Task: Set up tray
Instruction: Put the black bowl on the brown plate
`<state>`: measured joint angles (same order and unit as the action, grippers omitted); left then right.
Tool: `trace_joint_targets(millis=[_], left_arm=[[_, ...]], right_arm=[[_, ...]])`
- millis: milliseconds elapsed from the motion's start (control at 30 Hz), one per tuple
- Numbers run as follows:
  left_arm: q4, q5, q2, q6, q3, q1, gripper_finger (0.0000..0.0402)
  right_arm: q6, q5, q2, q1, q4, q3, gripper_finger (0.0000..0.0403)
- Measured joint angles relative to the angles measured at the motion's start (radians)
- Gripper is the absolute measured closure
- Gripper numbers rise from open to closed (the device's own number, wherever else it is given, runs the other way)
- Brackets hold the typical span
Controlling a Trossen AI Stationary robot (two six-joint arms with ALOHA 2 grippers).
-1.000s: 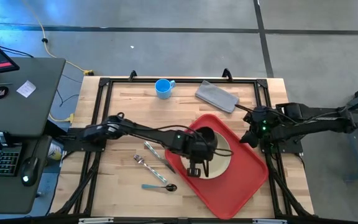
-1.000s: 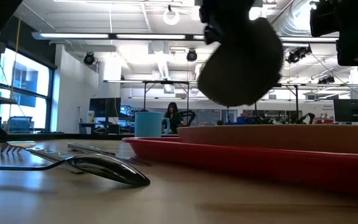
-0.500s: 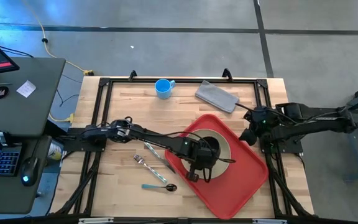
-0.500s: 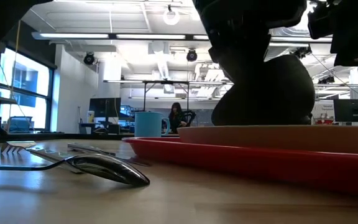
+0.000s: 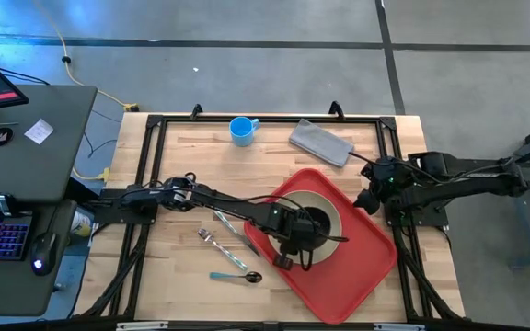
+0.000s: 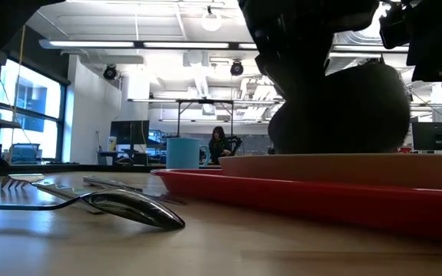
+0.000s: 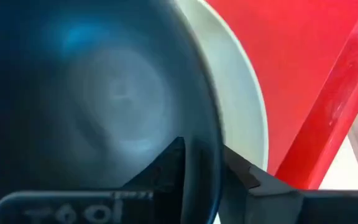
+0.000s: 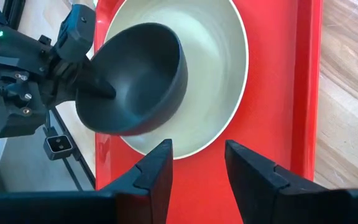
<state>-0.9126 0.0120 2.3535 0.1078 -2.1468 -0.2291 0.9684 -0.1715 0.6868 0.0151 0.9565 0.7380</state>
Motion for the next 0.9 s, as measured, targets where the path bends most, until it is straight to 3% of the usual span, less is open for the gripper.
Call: trace_joint_targets(millis=[333, 900], left_arm=[[-0.073, -0.131, 0.0, 0.0, 0.0, 0.002, 0.028], [-0.089, -0.013, -0.001, 0.008, -0.001, 0.006, 0.028]], right_arm=[[-0.001, 0.001, 0.0, 0.0, 0.0, 0.0, 0.0265], [-0.026, 0.001, 0.0, 0.0, 0.0, 0.0, 0.0265]])
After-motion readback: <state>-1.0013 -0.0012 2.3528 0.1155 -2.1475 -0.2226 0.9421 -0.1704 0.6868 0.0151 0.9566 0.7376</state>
